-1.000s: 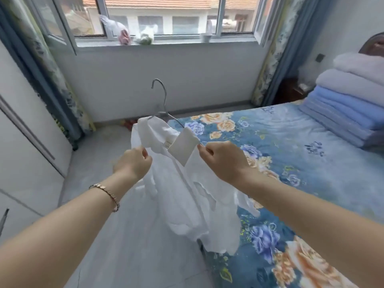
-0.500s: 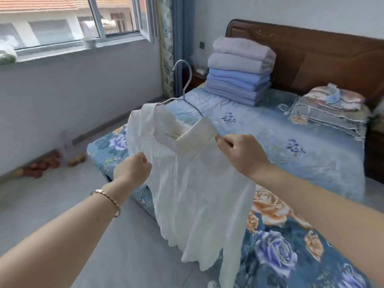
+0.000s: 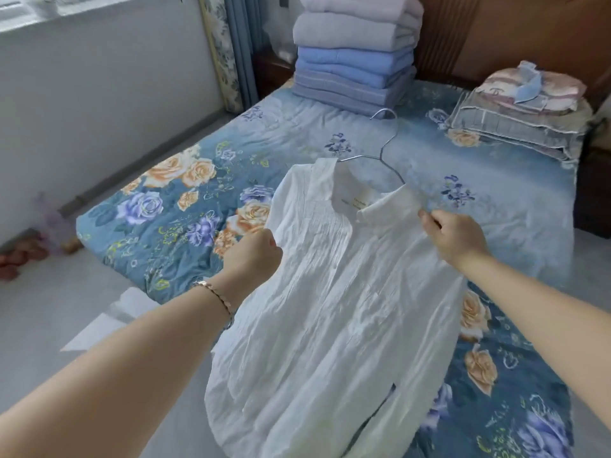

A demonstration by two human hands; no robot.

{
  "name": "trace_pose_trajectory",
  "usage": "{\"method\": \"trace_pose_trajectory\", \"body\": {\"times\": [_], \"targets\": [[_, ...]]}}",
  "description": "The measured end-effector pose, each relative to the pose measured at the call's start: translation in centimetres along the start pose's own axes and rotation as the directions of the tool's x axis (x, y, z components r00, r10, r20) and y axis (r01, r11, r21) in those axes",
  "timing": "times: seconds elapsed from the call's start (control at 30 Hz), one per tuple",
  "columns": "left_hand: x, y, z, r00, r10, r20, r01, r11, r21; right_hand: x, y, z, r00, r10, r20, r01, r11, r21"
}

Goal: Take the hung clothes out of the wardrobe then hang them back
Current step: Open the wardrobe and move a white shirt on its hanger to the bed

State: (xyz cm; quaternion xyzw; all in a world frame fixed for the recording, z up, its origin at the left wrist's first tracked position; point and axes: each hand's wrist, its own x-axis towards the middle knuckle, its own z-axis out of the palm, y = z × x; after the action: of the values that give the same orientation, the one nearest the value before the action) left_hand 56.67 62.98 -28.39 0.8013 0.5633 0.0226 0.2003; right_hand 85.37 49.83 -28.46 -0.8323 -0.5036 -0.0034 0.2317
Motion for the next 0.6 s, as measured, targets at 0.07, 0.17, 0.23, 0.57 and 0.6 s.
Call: {"method": "trace_pose_trajectory", "body": {"times": [0.07, 0.17, 0.23, 0.57, 0.6], "targets": [[3.1, 2.3, 2.8, 0.999, -0.033, 0.030, 0.034, 0.999, -0.022, 2.0, 4.2, 3.1, 1.000, 0.016, -0.023, -0.016, 1.000, -0.013], [7.6, 5.5, 6.6, 0.994, -0.090, 0.066, 0.093, 0.995, -0.042, 4.9, 9.7, 7.9, 0.999, 0.033, -0.023, -0.033, 0.999, -0.028], [10.7, 7.1, 9.2, 0.988, -0.127, 0.084, 0.131, 0.990, -0.042, 6.9, 12.7, 11.1, 0.997, 0.072, 0.009, -0.072, 0.997, -0.037], [21.9, 7.1, 23.3, 0.957, -0.229, 0.179, 0.227, 0.973, 0.031, 11.3, 25.2, 29.1, 0.912, 0.370, 0.178, -0.348, 0.927, -0.142], [22.5, 7.0, 24.4, 0.950, -0.243, 0.197, 0.241, 0.970, 0.033, 11.7, 26.0, 30.0, 0.892, 0.408, 0.193, -0.382, 0.910, -0.159]]}}
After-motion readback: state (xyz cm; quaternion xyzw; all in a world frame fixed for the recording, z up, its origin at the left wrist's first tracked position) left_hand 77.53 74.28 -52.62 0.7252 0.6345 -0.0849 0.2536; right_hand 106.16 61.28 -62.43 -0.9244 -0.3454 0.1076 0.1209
